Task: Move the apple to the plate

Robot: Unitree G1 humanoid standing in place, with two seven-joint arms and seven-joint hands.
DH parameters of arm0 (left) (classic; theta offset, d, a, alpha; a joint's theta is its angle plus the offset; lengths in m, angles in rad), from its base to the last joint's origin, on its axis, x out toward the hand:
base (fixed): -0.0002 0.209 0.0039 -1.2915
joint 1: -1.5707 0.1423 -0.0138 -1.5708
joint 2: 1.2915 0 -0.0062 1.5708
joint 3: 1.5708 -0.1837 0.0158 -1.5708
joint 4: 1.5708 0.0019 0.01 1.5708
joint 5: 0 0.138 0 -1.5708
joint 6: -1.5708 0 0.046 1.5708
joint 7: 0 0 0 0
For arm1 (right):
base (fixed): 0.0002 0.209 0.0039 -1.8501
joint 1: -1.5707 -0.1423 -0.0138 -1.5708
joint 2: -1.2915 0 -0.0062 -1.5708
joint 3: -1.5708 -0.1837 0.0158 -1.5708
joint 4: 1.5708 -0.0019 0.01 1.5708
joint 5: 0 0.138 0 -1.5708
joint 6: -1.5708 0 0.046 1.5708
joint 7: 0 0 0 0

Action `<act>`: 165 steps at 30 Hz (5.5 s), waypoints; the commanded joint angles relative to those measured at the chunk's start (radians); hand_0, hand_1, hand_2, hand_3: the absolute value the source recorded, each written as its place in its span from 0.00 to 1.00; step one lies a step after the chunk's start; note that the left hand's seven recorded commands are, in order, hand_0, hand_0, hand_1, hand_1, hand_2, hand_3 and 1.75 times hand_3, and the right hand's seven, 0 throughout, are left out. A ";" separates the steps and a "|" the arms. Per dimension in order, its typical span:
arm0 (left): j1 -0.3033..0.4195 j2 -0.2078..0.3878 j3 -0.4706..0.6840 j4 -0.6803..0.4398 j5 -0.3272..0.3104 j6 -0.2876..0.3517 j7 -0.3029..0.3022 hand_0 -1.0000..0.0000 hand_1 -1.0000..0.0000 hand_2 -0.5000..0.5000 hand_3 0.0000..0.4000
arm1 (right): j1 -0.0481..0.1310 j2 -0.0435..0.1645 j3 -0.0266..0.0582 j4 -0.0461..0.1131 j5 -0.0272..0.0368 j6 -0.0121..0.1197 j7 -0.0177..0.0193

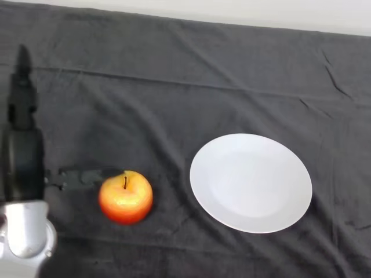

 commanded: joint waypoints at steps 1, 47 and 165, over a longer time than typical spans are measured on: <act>-0.003 0.018 -0.022 -0.036 0.018 -0.001 -0.018 1.00 1.00 0.50 0.00 | 0.126 0.127 -0.0017 0.049 0.0080 0.029 -0.0011; -0.125 0.078 -0.061 0.238 0.144 0.005 -0.115 0.00 0.00 0.50 1.00 | 0.125 0.127 0.0051 0.050 0.0170 0.028 0.0012; -0.635 0.004 -0.349 0.655 -0.185 -0.275 0.065 1.00 1.00 0.50 0.00 | 0.123 0.124 -0.0035 0.059 0.0078 0.022 -0.0001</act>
